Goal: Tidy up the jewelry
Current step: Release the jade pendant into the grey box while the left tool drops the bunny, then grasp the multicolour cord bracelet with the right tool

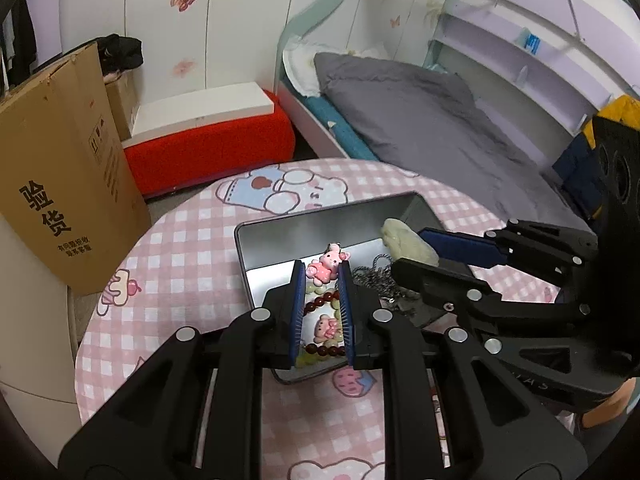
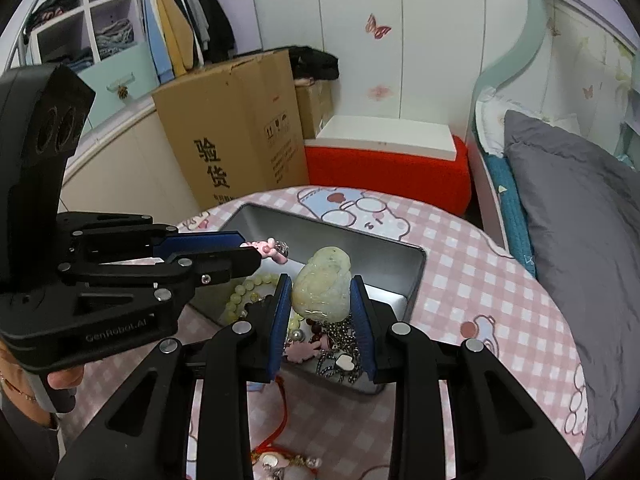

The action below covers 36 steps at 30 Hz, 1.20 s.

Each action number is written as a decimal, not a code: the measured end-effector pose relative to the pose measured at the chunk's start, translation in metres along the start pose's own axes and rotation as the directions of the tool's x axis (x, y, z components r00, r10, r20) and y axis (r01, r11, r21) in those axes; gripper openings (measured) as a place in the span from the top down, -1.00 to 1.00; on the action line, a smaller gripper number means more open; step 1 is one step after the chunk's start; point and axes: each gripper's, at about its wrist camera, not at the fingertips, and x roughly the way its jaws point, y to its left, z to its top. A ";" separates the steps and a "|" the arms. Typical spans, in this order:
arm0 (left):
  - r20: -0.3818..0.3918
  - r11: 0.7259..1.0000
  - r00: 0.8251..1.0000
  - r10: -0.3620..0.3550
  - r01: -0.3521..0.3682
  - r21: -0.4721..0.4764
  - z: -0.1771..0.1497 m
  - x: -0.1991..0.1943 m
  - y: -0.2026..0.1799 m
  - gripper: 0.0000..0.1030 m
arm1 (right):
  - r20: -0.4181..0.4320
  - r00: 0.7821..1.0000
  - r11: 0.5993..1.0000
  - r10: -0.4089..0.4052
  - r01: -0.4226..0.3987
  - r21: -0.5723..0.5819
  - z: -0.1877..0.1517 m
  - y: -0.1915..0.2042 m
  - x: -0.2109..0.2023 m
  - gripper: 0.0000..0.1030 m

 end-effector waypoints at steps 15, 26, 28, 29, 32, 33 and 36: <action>-0.033 0.999 0.999 0.031 -0.030 0.013 -0.003 0.012 -0.003 0.52 | -0.061 0.998 1.000 0.008 -0.009 -0.018 -0.003 -0.004 0.013 0.45; 0.035 0.999 0.998 0.047 -0.047 -0.004 -0.011 -0.022 -0.010 -0.02 | 0.008 1.000 1.000 -0.016 0.016 -0.005 -0.006 -0.006 -0.031 0.45; 0.053 0.999 0.997 0.052 -0.053 0.000 -0.016 -0.032 -0.016 -0.03 | 0.029 0.999 1.000 -0.023 0.023 -0.003 -0.012 -0.006 -0.045 0.45; 0.062 0.998 0.996 0.060 -0.060 0.001 -0.020 -0.038 -0.019 -0.03 | 0.034 0.999 1.000 -0.024 0.024 -0.001 -0.015 -0.007 -0.053 0.45; 0.078 0.998 0.995 0.064 -0.065 0.009 -0.028 -0.050 -0.028 -0.03 | 0.043 0.998 0.999 -0.038 0.038 0.000 -0.028 -0.008 -0.068 0.45; 0.082 0.998 0.995 0.065 -0.065 0.009 -0.034 -0.054 -0.033 -0.03 | 0.040 0.998 0.999 -0.040 0.039 0.007 -0.035 -0.009 -0.073 0.45; 0.074 0.998 0.996 0.055 -0.057 0.020 -0.050 -0.058 -0.043 -0.03 | 0.033 0.998 0.998 -0.048 0.047 0.033 -0.055 -0.011 -0.082 0.45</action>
